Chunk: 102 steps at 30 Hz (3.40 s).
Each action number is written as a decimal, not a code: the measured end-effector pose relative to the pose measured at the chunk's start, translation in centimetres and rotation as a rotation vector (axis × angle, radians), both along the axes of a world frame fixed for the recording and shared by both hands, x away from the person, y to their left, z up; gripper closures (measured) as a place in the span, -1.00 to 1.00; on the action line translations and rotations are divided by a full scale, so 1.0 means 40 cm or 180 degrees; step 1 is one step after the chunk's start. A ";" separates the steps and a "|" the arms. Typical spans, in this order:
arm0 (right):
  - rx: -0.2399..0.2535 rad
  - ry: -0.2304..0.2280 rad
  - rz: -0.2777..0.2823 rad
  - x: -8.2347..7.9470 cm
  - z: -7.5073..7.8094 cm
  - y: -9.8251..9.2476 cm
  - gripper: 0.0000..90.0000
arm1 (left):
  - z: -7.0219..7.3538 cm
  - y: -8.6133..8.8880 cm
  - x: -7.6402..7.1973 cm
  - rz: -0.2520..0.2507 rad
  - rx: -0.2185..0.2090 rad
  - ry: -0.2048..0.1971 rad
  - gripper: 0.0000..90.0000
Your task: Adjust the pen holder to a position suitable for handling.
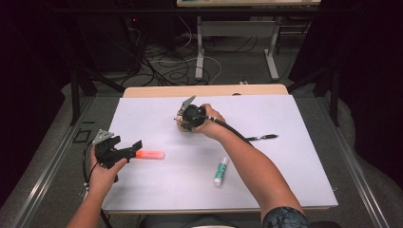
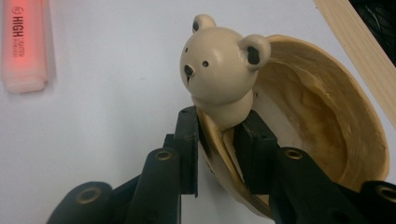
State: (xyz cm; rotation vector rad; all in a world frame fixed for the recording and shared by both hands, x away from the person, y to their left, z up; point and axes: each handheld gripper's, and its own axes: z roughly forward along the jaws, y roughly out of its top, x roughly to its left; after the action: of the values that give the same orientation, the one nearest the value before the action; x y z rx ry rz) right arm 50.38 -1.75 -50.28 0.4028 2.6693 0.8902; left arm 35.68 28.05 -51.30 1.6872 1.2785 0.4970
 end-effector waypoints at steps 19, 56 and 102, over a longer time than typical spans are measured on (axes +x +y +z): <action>0.0089 0.0144 -0.0136 -0.069 0.051 -0.093 0.59 | -0.002 -0.005 0.001 -0.0020 0.0046 0.0016 -0.96; 0.0166 0.0603 -0.0078 -0.151 -0.006 -0.212 0.59 | -0.008 -0.014 0.002 -0.0019 0.0089 0.0046 -0.96; 0.1394 0.0086 -0.1217 -0.288 0.043 -0.458 -0.36 | -0.002 -0.044 -0.003 -0.0096 0.0130 0.0062 -0.88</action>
State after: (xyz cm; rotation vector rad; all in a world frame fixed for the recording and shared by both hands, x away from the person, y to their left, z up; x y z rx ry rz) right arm 38.86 -20.06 -48.57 0.9882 2.2826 1.3358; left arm 35.58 26.27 -51.38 1.7467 1.2626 0.4930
